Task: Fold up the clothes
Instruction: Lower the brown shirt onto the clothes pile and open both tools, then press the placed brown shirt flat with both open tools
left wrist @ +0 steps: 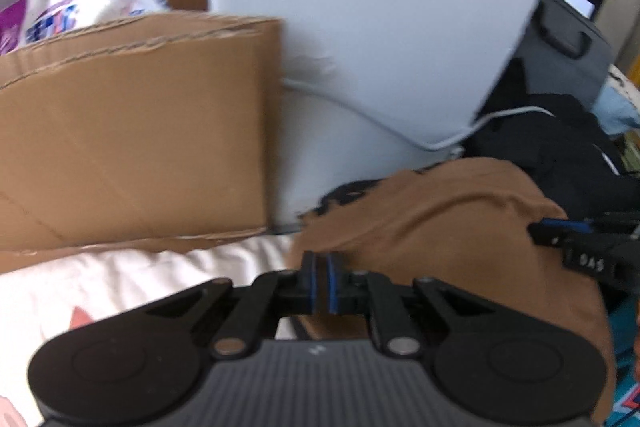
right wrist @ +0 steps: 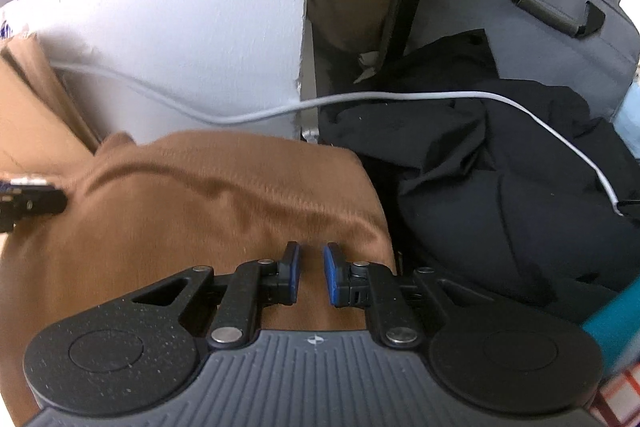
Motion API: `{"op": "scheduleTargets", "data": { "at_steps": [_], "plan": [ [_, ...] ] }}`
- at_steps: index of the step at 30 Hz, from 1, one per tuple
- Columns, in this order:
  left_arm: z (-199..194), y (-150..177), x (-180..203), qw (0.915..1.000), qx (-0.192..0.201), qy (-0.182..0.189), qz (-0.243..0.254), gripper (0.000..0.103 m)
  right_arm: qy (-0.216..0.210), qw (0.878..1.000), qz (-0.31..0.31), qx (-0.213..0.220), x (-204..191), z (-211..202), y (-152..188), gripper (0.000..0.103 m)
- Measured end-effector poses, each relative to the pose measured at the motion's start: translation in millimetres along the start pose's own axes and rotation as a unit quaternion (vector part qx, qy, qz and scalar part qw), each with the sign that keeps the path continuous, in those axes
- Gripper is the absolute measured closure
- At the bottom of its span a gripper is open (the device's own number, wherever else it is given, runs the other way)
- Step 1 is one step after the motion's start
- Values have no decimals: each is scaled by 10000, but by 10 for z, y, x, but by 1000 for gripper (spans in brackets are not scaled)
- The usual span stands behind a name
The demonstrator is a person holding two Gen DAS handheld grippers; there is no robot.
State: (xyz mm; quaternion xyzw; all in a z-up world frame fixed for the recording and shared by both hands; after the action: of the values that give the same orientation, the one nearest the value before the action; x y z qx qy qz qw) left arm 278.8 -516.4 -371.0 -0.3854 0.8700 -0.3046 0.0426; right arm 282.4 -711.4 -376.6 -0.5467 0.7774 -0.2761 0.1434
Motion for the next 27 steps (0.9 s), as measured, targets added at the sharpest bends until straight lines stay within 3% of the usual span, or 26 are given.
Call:
{"op": "scheduleTargets", "data": {
  "at_steps": [4, 9, 11, 13, 19, 23, 26, 27],
  "plan": [
    [-90, -37, -128, 9999, 96, 15, -31, 94, -106, 9998, 73, 176, -3, 64, -119, 84],
    [-365, -81, -165, 9988, 343, 330, -102, 91, -192, 9987, 205, 436, 43, -57, -234, 83],
    [-475, -59, -135, 9980, 415, 472, -67, 79, -233, 9981, 225, 532, 51, -148, -260, 82],
    [-579, 10, -93, 9970, 448, 617, -91, 58, -270, 9974, 220, 628, 55, -263, -257, 82],
    [-695, 300, 109, 9936, 502, 999, -158, 58, -280, 9968, 25, 743, 51, -643, 149, 82],
    [-652, 473, 211, 9942, 438, 982, -100, 59, -152, 9981, 30, 604, 72, -694, 512, 82],
    [-618, 547, 234, 9949, 398, 928, -22, 66, -101, 9989, 112, 447, 95, -666, 720, 82],
    [-612, 567, 227, 9952, 358, 912, 8, 74, -64, 9991, 110, 411, 100, -654, 768, 82]
  ]
}}
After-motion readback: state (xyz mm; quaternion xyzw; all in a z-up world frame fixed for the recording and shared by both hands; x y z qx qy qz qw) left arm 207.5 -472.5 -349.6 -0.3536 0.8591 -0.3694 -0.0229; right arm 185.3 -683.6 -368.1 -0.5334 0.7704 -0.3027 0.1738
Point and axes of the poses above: each gripper's, at about its wrist camera, not at the fingertips, and z roughly the way its jaws point, x to its right, y to its underside, the point moved 6 cm from there along z, roughly the way its jaws point, and after that the axes turned 3 degrees about -z, right-handed, at the moved point
